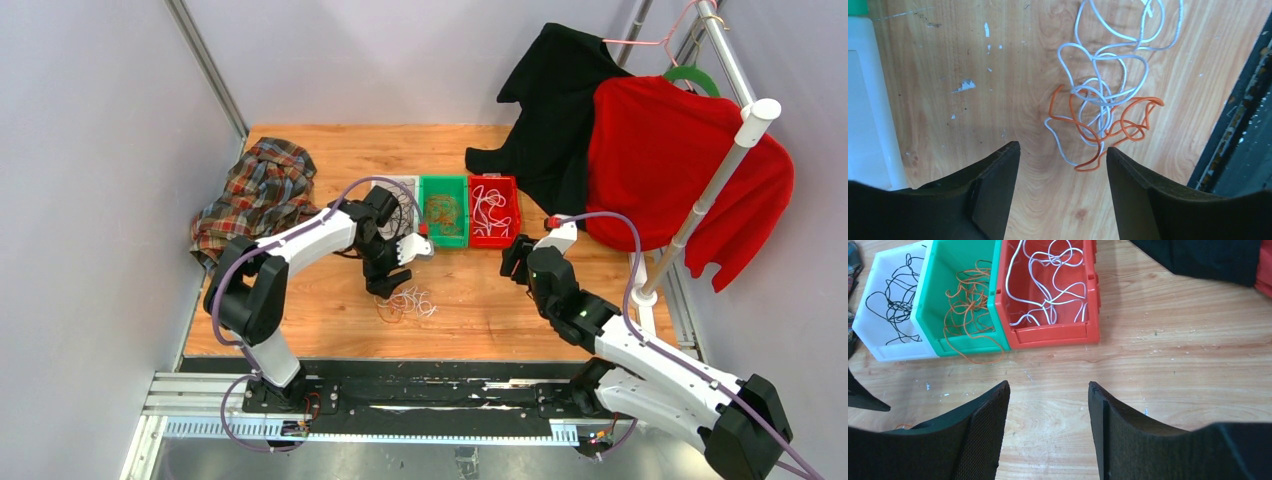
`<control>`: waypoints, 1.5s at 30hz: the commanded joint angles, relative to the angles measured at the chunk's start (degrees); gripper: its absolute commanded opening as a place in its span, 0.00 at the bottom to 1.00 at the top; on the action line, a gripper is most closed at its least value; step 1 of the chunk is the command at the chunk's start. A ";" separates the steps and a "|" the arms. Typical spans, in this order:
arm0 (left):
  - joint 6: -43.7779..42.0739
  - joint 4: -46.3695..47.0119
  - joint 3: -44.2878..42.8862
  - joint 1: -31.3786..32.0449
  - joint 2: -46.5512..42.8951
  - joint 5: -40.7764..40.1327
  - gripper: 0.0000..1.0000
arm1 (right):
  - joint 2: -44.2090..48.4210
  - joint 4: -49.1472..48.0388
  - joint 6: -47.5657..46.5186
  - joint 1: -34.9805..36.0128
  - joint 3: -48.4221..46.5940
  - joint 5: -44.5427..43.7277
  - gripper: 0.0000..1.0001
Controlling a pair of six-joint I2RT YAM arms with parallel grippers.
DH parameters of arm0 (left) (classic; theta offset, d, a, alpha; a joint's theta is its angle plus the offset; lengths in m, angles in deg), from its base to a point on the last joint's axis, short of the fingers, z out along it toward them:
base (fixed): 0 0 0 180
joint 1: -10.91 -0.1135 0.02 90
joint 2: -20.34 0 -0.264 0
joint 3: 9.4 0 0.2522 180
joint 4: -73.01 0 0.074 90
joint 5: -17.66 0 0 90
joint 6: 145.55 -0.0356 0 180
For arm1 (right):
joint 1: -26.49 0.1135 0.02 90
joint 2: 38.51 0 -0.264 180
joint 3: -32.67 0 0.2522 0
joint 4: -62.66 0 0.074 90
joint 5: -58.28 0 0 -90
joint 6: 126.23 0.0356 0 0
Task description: Untangle the cables
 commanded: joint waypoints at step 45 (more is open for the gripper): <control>27.75 -12.11 -45.14 1.31 -16.32 12.69 0.01 | -34.83 -48.14 -1.86 13.26 -10.35 37.54 0.69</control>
